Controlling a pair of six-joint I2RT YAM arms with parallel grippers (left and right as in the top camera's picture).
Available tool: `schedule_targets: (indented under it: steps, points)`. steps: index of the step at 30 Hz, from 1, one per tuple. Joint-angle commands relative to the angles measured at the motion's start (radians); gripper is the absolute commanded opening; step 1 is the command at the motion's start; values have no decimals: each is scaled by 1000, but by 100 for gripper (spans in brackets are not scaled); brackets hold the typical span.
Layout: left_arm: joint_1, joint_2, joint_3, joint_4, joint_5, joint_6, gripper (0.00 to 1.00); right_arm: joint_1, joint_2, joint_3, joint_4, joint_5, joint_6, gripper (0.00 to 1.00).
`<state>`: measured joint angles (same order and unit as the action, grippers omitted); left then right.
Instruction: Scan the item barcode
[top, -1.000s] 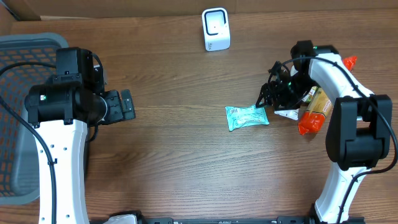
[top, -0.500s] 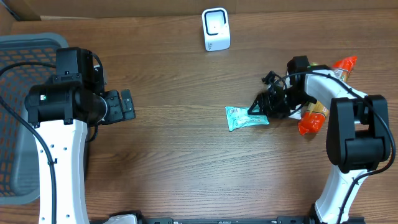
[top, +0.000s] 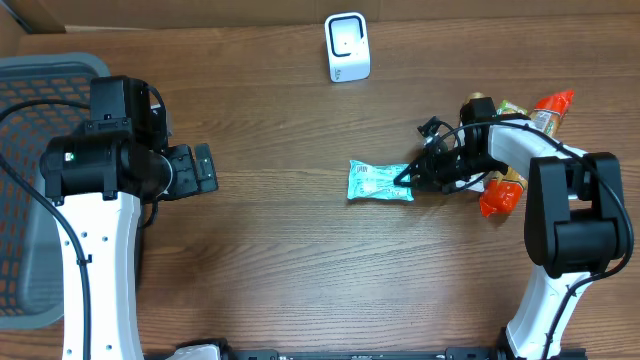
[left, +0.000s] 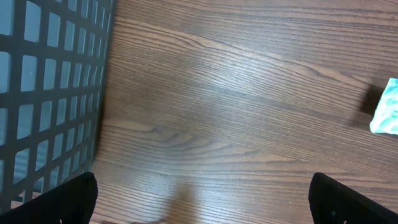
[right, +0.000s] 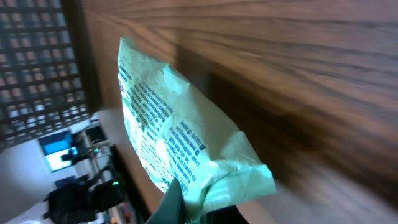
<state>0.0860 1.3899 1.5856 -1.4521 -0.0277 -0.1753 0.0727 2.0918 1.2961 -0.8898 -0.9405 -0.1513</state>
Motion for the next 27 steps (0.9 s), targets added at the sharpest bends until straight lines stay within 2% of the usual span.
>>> schedule_targets:
  steps: [1,6,14,19,24,27]
  points:
    - [5,2,13,-2,-6,22,99,3,-31,105,-38,-71,-2,4]
    - [5,2,13,-2,-6,23,100,22,-110,309,-129,75,64,4]
    - [5,2,13,-2,-6,22,100,94,-192,674,-98,486,327,4]
    - [5,2,13,-2,-6,22,100,172,-192,745,-45,702,239,4]
    - [5,2,13,-2,-6,22,100,230,-188,745,-15,732,117,4]
    - [5,2,13,-2,-6,22,100,247,-188,745,0,823,116,4]
